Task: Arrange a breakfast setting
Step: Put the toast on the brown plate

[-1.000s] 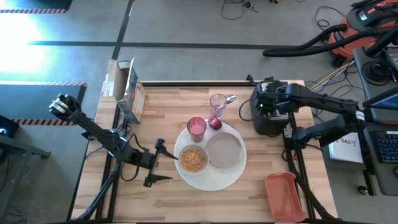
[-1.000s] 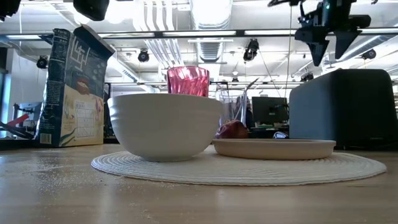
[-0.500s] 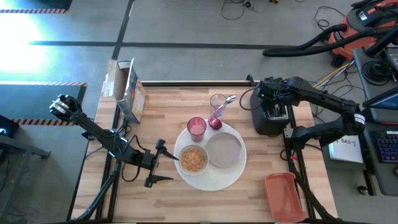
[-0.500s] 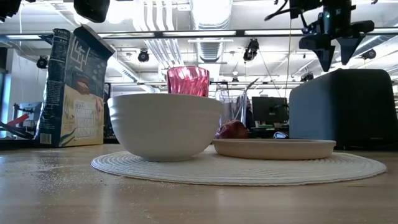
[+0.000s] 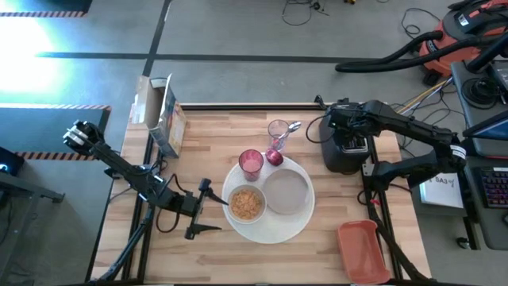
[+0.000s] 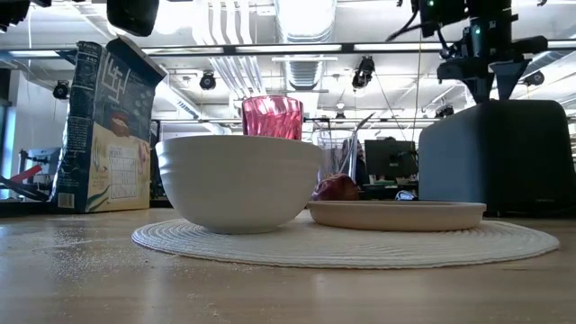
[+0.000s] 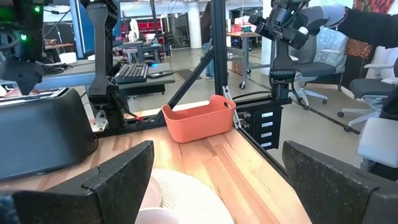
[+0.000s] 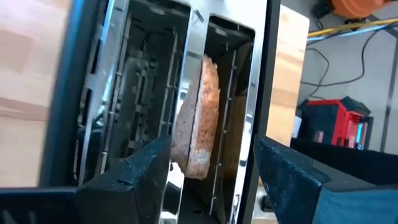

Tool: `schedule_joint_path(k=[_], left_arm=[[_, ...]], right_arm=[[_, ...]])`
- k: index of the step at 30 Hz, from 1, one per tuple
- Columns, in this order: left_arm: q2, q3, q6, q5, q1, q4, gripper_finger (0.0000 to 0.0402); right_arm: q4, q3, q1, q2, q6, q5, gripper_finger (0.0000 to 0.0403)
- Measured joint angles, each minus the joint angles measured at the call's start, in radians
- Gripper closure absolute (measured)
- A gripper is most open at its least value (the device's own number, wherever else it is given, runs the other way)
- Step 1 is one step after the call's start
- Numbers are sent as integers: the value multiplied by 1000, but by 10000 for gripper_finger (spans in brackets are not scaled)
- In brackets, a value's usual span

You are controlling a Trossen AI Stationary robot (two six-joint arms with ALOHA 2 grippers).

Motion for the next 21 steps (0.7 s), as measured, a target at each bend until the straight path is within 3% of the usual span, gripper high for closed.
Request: schedule_joint_path(k=[10,21], left_arm=[[0,0,0,0,0,-6,64],[0,0,0,0,0,-12,64]], right_arm=[[12,-57,0,0,30,5,184],[14,-1,0,-1,16,16,184]])
